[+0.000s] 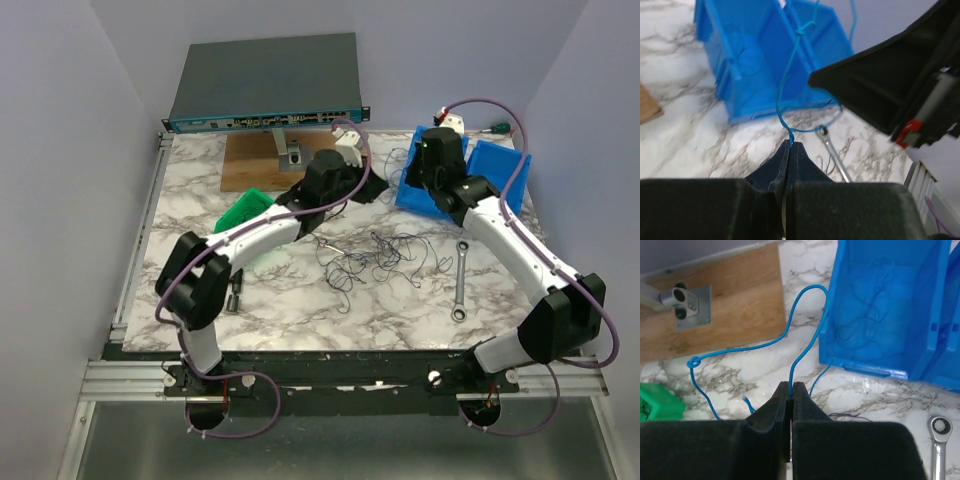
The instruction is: Untangle the cables
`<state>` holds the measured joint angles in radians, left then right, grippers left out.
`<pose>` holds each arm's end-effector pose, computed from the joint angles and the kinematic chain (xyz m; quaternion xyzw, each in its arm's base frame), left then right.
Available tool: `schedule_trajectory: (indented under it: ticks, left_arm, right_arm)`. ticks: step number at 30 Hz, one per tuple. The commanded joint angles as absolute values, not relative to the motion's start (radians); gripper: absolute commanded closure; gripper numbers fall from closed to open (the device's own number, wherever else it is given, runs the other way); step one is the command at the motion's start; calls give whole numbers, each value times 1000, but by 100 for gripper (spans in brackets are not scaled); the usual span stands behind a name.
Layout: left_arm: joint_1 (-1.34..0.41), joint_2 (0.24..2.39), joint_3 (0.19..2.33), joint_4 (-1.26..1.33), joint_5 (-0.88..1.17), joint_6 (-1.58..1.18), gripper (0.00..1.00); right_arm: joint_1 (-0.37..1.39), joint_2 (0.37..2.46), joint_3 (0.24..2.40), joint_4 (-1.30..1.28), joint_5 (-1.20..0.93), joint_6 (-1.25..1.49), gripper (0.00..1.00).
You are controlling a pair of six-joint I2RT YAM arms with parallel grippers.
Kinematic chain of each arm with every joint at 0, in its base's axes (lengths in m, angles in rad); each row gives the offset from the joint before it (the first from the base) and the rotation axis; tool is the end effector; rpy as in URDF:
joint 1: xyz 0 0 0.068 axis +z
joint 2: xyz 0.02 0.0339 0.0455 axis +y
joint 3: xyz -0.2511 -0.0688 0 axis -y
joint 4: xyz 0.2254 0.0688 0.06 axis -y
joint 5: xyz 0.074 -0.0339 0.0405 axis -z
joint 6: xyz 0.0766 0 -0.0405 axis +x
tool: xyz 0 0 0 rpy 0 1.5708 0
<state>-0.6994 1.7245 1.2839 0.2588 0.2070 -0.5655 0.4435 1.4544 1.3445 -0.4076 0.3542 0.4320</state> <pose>0.3223 -0.2917 0.2928 0.1171 0.7581 -0.4403 0.4665 0.3259 0.1254 0.3257 0.0837 0.8515 0.0718 0.5127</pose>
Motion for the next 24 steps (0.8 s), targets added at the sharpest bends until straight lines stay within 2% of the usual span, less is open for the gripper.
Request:
schedule_trajectory:
  ticks: [1, 10, 18, 20, 21, 23, 24]
  left_arm:
    - [-727, 1869, 1490, 308, 258, -610, 100]
    - [-726, 2187, 1870, 220, 319, -654, 100]
    - [-726, 2434, 2215, 68, 325, -709, 100]
    - [-726, 2474, 2286, 22, 317, -706, 84]
    - [-726, 2483, 2303, 3, 306, -703, 71]
    - [-726, 2473, 2300, -36, 280, -686, 52]
    - [-726, 2460, 2284, -43, 265, -678, 47]
  right_arm:
    - [388, 1516, 1384, -347, 342, 415, 99]
    - [284, 1685, 1494, -315, 402, 394, 99]
    - [172, 1818, 1592, -299, 345, 399, 99]
    - [154, 1851, 1610, -295, 344, 400, 99]
    - [147, 1872, 1621, -295, 341, 400, 99]
    - [137, 1908, 1640, -292, 334, 399, 99]
    - [133, 1924, 1646, -292, 337, 400, 99]
